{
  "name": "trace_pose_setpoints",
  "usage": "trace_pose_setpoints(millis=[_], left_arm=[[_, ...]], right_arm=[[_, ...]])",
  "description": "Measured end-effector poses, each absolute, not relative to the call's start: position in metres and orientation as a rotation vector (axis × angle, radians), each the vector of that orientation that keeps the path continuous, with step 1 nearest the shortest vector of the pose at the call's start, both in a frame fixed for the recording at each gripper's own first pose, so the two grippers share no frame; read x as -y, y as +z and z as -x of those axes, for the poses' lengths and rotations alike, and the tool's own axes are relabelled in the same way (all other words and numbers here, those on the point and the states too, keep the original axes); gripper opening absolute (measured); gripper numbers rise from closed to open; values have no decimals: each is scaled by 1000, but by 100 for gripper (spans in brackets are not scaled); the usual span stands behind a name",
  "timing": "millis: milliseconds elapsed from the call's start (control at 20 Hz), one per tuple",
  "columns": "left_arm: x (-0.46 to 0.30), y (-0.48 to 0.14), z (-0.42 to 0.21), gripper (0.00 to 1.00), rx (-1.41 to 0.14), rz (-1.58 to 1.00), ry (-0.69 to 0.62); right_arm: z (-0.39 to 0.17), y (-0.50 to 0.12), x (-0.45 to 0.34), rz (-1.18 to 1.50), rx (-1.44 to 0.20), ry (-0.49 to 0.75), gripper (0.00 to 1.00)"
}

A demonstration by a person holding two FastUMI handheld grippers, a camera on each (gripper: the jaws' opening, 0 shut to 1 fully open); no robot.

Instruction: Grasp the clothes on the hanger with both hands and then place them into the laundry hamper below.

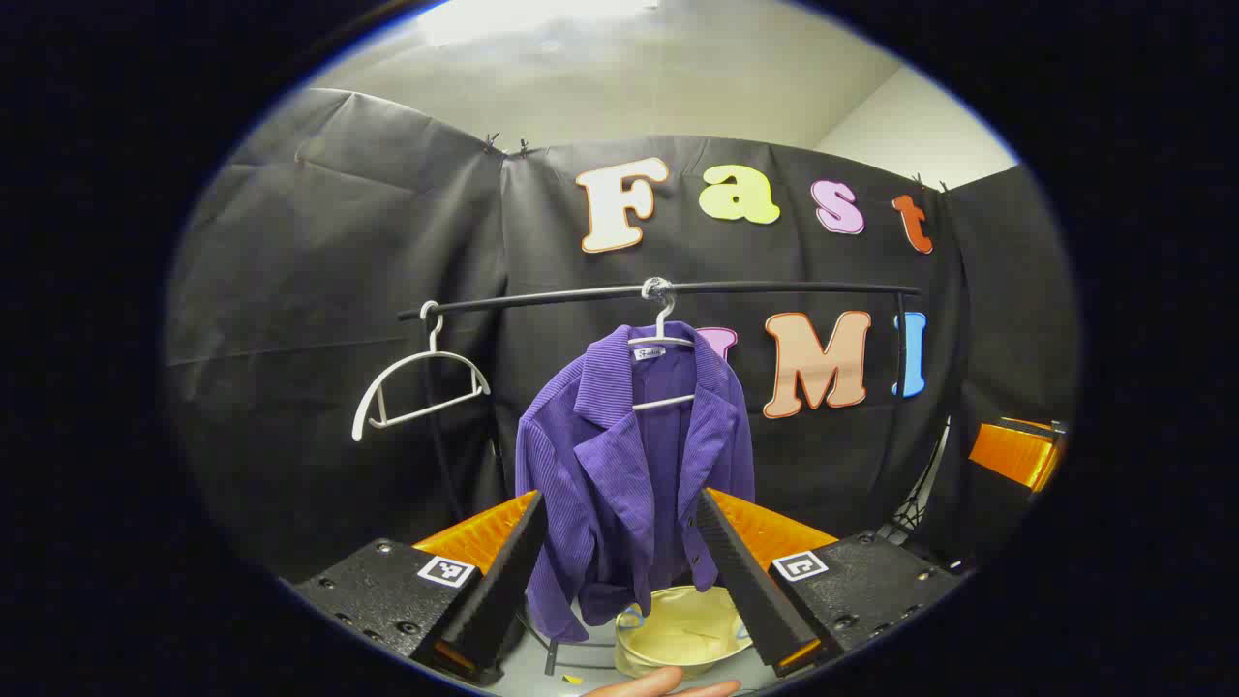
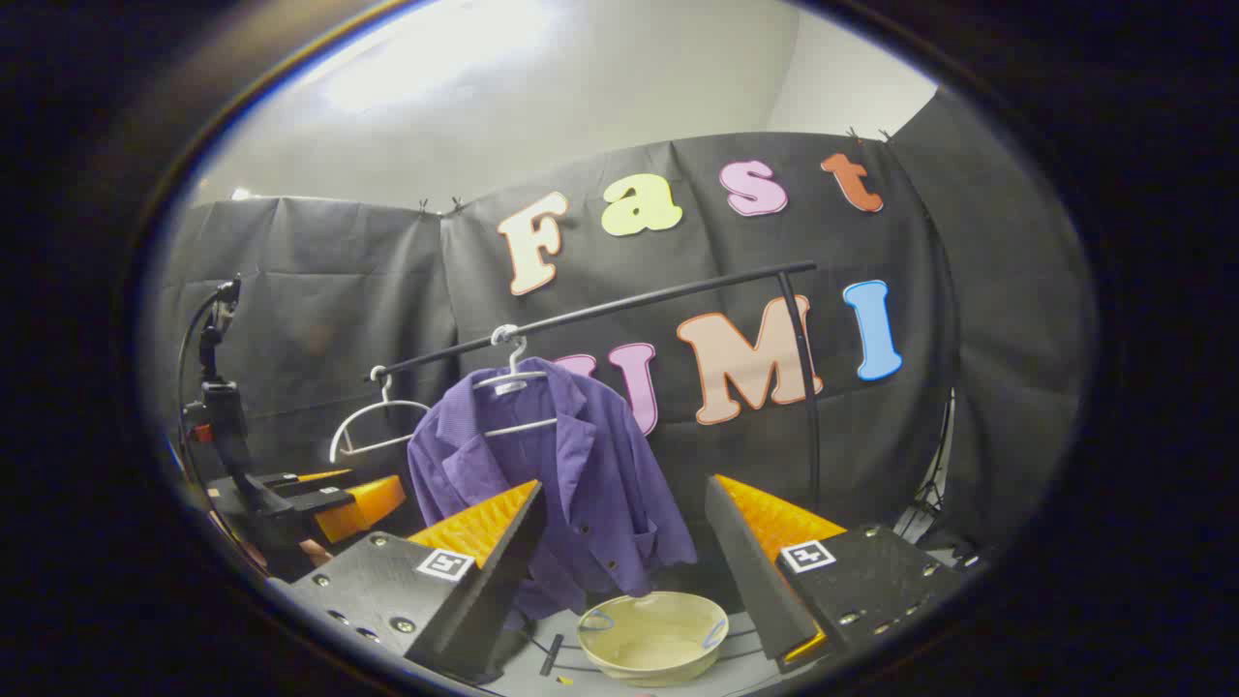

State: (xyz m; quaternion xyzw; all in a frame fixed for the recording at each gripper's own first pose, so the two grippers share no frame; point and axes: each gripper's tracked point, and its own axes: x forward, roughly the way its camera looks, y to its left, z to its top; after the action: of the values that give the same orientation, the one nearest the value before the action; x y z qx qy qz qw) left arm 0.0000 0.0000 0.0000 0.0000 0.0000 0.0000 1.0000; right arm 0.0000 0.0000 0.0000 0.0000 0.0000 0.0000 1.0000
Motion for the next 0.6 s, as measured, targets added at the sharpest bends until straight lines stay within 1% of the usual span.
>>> trace_pose_setpoints(millis=[150,550,600], left_arm=[[-5,1,1,98,3,0,3],[-6,-3,-22,99,25,4,-26],[-5,-4,-28,99,22,6,-32]], right_arm=[[-9,-2,-7,-5,2,30,99],[-36,-12,-6,-5,-22,23,99],[-44,-16,-8,-12,-32,30,95]])
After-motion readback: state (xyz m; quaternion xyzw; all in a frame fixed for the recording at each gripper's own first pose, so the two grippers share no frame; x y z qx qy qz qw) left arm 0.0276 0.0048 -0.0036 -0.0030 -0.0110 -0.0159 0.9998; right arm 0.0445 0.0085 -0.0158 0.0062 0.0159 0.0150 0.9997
